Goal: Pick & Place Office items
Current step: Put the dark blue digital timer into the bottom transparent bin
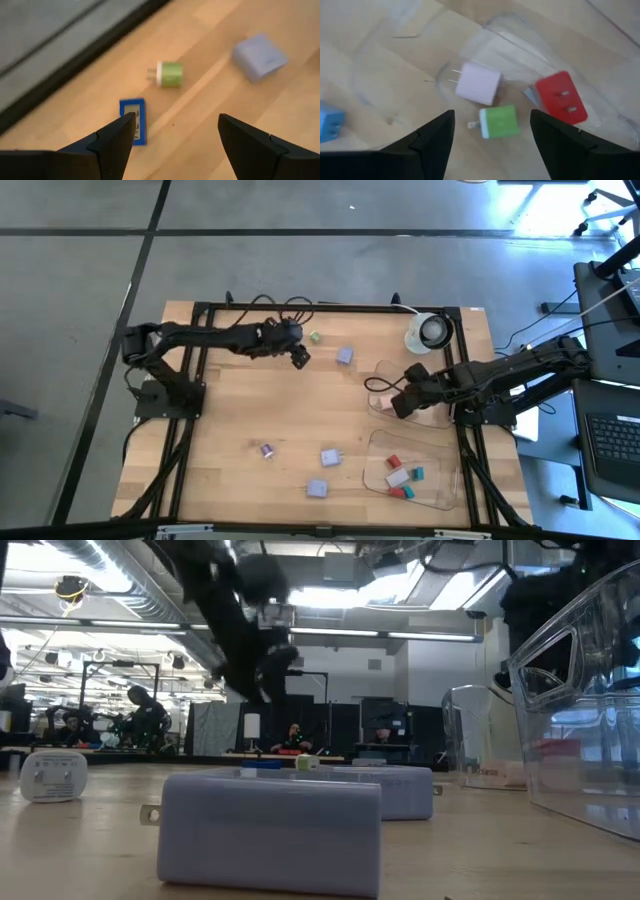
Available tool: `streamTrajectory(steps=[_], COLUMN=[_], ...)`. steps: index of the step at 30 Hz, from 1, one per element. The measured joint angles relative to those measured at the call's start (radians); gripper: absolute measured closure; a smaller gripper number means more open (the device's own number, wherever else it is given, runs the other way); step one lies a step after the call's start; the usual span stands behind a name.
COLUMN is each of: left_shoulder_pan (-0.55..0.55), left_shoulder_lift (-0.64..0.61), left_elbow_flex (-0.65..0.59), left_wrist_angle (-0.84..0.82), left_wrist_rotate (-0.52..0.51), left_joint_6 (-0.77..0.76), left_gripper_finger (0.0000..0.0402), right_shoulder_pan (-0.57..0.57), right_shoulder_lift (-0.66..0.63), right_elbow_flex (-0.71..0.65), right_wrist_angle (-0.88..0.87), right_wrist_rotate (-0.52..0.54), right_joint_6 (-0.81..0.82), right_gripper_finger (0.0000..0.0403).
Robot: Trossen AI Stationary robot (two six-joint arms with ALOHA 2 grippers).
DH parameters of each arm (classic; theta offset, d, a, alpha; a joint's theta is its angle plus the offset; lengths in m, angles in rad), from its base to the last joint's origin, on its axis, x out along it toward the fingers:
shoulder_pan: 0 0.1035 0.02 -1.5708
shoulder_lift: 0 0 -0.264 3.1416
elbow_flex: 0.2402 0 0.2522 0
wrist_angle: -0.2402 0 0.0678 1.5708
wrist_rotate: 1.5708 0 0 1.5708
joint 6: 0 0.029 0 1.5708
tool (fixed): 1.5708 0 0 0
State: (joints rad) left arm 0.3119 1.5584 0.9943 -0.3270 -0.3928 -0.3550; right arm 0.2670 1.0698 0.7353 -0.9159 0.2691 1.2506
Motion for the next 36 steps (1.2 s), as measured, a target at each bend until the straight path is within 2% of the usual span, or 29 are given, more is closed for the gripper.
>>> streamTrajectory(steps=[3, 8, 12, 18, 23, 29, 36], left_shoulder_pan=[0.068, 0.149, 0.191, 0.212, 0.223, 0.218, 0.218], left_shoulder_lift=[0.065, 0.164, 0.224, 0.274, 0.295, 0.299, 0.301], left_elbow_flex=[0.0, 0.0, 0.001, 0.001, 0.003, 0.005, 0.005], left_wrist_angle=[0.018, 0.019, 0.025, 0.063, 0.091, 0.073, 0.049], left_wrist_rotate=[0.092, 0.114, 0.179, 0.156, 0.204, 0.183, 0.186], left_joint_6=[-0.001, -0.001, -0.007, 0.0, 0.0, -0.023, -0.028], left_gripper_finger=[0.0123, 0.0123, 0.0123, 0.0123, 0.0123, 0.0143, 0.0213], right_shoulder_pan=[-0.009, -0.037, -0.065, -0.112, -0.127, -0.126, -0.097], right_shoulder_lift=[0.0, 0.0, 0.0, 0.0, 0.0, 0.0, 0.0], right_elbow_flex=[0.036, 0.105, 0.159, 0.23, 0.265, 0.286, 0.286], right_wrist_angle=[0.0, 0.0, -0.001, 0.0, 0.0, -0.003, 0.009], right_wrist_rotate=[0.0, 0.003, 0.009, 0.018, 0.094, 0.113, 0.112], right_joint_6=[-0.059, -0.186, -0.305, -0.461, -0.579, -0.547, -0.429], right_gripper_finger=[0.014, 0.014, 0.014, 0.014, 0.014, 0.014, 0.0145])
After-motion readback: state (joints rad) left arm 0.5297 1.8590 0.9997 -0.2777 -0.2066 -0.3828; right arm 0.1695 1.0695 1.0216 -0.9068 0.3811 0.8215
